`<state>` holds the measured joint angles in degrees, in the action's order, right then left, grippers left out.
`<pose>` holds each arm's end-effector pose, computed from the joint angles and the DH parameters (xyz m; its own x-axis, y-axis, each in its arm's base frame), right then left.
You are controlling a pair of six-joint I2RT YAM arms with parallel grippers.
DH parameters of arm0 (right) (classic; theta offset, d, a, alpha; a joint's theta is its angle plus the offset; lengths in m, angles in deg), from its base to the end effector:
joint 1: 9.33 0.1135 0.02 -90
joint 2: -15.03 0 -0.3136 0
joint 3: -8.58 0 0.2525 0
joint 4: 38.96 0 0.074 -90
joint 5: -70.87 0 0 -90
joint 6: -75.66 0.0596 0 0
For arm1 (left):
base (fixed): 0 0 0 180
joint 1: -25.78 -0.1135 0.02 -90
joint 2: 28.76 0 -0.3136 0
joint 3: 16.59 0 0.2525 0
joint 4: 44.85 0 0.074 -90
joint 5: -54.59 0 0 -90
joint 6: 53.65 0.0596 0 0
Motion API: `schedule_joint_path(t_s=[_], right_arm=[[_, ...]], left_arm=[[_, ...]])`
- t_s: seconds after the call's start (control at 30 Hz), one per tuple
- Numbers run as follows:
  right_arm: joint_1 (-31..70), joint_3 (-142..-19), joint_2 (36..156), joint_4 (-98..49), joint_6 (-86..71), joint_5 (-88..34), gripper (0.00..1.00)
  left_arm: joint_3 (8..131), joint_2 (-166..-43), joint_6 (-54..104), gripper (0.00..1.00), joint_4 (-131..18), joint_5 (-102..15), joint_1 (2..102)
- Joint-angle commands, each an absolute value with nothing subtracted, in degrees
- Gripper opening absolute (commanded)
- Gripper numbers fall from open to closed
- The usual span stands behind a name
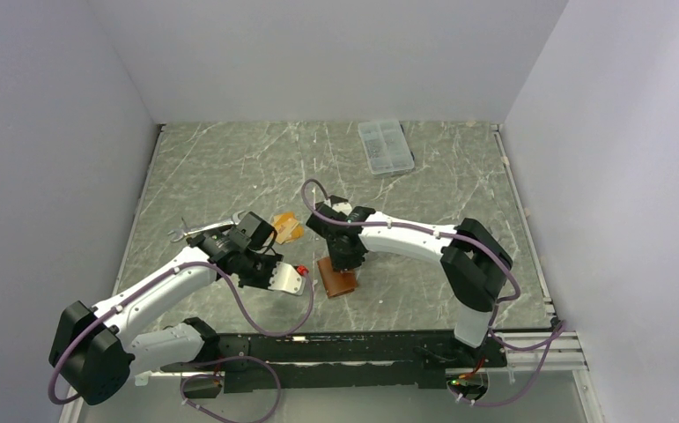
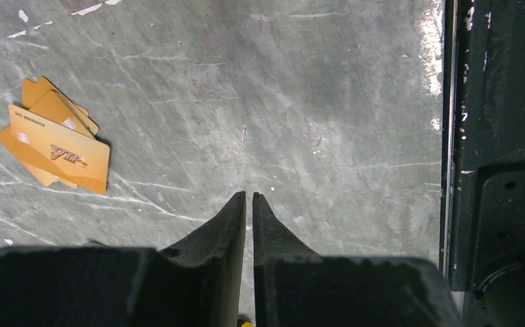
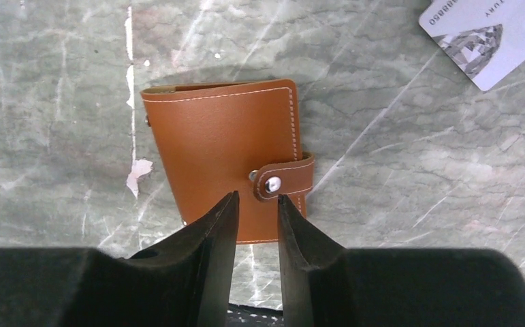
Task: Put the credit cards into the card holder
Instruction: Close the card holder at the center of the board.
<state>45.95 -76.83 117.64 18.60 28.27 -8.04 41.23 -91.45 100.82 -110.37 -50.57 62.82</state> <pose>0.2170 0.2931 0.2170 -0.9310 -0.1771 -0.3191 -0.2004 0.9788 0.0414 0.1278 -0.1160 0.2468 0.2638 0.8921 -0.3669 0.9593 -0.2028 0.1967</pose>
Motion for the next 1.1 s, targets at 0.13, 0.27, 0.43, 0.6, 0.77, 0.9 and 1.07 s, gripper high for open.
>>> schedule_joint_path(t_s=[0.13, 0.27, 0.43, 0.6, 0.77, 0.9, 1.07], right_arm=[[47.93, -80.89, 119.77, 20.69, 27.11, -5.02, 0.33], [48.38, -81.54, 120.7, 21.21, 27.12, -4.34, 0.32], [48.67, -81.95, 120.53, 22.6, 27.61, -1.56, 0.29], [49.6, -83.15, 120.65, 24.3, 28.03, 2.09, 0.25], [49.95, -83.23, 120.72, 23.46, 27.93, 1.83, 0.18], [49.92, -83.39, 120.99, 23.72, 27.98, 1.87, 0.15], [49.96, -83.22, 121.26, 24.37, 28.11, 2.22, 0.22]], left_arm=[[43.21, -90.1, 102.38, 0.14, -111.32, -51.64, 62.51], [43.21, -89.94, 102.51, 0.14, -111.33, -51.56, 62.42], [43.35, -89.93, 102.31, 0.15, -111.25, -51.82, 62.31], [43.39, -89.93, 102.24, 0.15, -111.24, -51.95, 62.26], [43.31, -89.69, 102.07, 0.15, -111.51, -51.98, 62.31], [43.18, -89.66, 102.23, 0.15, -111.33, -51.67, 62.22], [43.63, -89.74, 102.23, 0.15, -111.59, -51.97, 62.13]])
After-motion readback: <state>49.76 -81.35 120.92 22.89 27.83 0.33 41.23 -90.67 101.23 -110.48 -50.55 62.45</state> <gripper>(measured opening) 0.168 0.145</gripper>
